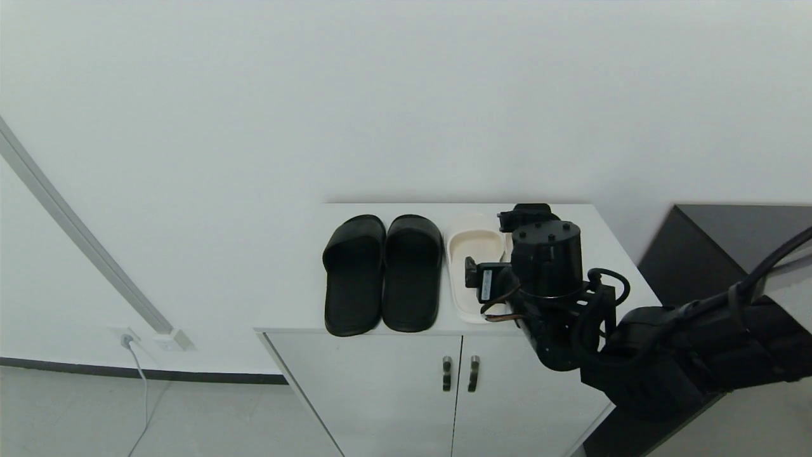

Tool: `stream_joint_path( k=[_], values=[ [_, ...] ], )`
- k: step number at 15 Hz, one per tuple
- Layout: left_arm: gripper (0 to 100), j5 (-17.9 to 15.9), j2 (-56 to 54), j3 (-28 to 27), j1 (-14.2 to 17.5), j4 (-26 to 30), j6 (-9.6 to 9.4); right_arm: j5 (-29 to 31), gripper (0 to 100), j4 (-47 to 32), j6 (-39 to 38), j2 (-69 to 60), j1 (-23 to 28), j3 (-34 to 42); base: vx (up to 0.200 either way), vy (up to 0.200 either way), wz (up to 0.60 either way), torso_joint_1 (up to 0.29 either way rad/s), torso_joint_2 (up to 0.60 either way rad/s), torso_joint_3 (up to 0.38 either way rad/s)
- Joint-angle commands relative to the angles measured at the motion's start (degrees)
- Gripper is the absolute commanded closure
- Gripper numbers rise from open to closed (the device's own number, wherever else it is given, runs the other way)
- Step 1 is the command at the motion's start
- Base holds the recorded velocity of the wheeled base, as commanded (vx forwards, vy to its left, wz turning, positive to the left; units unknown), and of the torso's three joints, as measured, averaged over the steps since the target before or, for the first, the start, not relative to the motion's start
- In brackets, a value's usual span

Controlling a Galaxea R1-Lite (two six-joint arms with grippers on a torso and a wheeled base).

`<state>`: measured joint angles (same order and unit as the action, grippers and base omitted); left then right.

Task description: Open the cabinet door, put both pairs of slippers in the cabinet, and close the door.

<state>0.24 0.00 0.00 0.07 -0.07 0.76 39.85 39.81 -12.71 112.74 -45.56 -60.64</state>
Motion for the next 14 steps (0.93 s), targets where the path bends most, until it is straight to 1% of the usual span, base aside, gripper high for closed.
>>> stream_joint_path(
  k=[1, 8, 11, 14],
  values=[
    [100, 0.0, 0.0, 0.0, 0.0, 0.0, 0.04, 0.1, 0, 0.0, 0.1, 2.0, 1.3, -1.8, 0.0, 0.0, 0.0, 0.0, 0.0, 0.0],
    [100, 0.0, 0.1, 0.0, 0.0, 0.0, 0.12, 0.1, 0, -0.1, 0.9, 7.1, 4.4, -8.5, 0.0, 0.0, 0.0, 0.0, 0.0, 0.0],
    [100, 0.0, 0.0, 0.0, 0.0, 0.0, 0.12, 0.1, 0, -0.1, 2.5, 8.7, 5.7, -12.0, 0.0, 0.0, 0.0, 0.0, 0.0, 0.0],
    [100, 0.0, 0.0, 0.0, 0.0, 0.0, 0.04, 0.0, 0, -0.1, 3.6, 9.7, 6.4, -13.8, 0.0, 0.0, 0.0, 0.0, 0.0, 0.0]
  ],
)
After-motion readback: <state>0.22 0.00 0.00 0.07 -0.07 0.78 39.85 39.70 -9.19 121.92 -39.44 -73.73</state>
